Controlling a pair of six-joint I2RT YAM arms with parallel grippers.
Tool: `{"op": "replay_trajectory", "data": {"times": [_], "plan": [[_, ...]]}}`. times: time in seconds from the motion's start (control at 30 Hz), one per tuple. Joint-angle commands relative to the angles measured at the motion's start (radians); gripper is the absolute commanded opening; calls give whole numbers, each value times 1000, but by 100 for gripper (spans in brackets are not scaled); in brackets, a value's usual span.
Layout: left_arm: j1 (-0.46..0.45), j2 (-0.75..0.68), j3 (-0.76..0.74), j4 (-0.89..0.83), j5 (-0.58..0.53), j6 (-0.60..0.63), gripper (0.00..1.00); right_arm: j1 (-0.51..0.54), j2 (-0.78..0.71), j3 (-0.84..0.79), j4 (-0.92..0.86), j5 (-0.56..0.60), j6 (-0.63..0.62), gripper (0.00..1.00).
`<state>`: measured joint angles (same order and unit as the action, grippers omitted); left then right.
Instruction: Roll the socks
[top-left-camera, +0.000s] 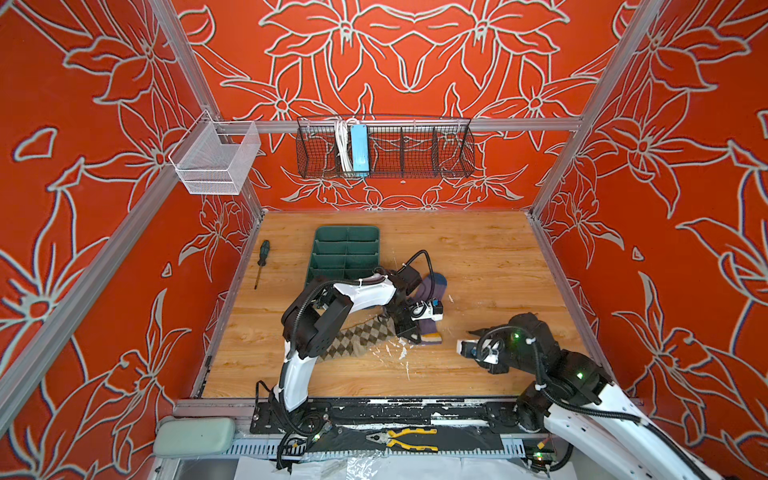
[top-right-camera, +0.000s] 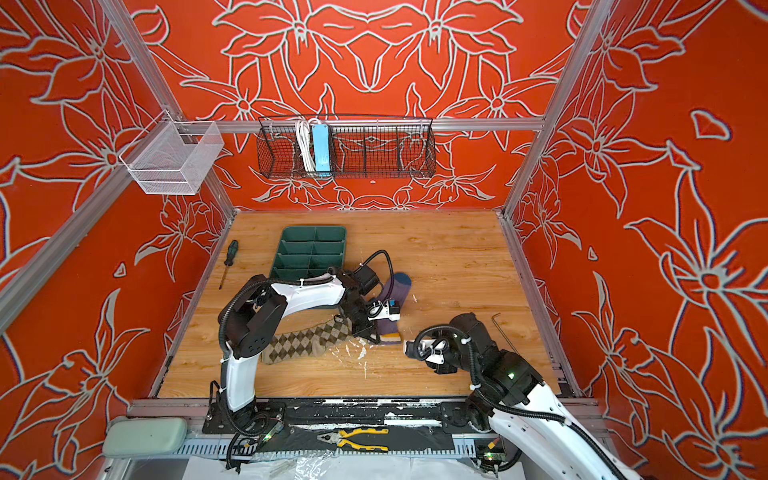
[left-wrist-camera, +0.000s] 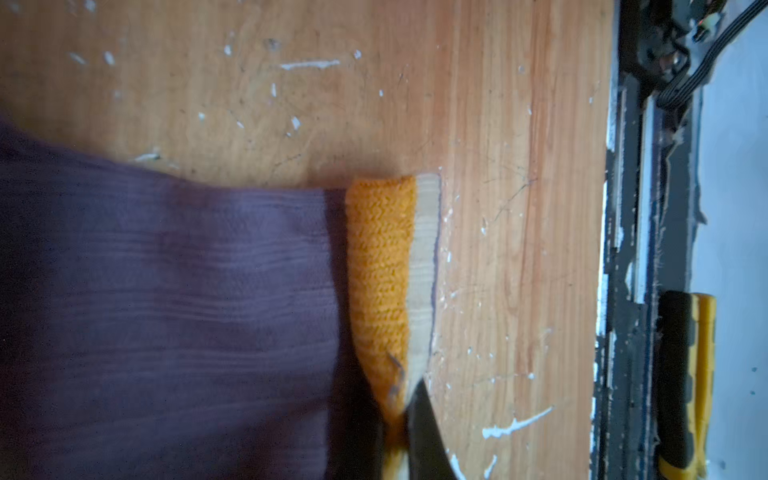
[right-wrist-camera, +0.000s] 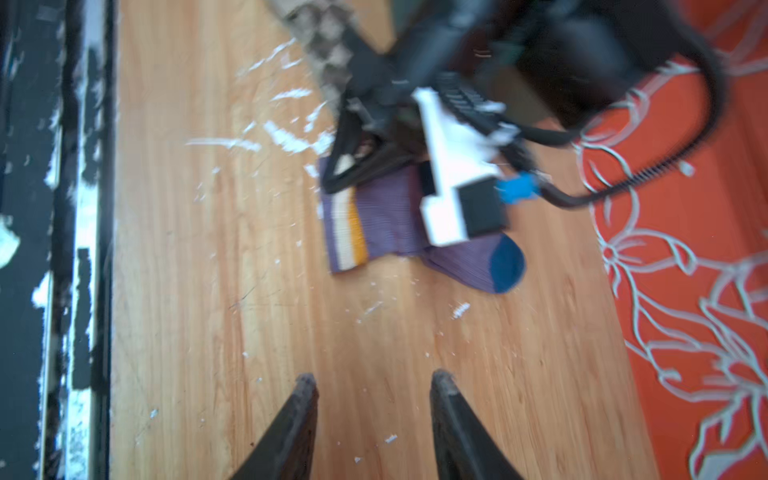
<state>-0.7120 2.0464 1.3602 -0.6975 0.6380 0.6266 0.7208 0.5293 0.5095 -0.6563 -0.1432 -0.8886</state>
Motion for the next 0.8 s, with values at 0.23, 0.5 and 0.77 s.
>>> {"op": "replay_trajectory", "data": {"times": [0.23,0.5,0.77], "plan": [[9,89,38,-89,25,-30,7,210,452,-46,481,232,-29,46],[10,91,51,-92,23,-25,9,215,679,-40,616,232,1,42],[9,77,50,-96,43,-16,14,214,826,-15,645,289,63,20]]}}
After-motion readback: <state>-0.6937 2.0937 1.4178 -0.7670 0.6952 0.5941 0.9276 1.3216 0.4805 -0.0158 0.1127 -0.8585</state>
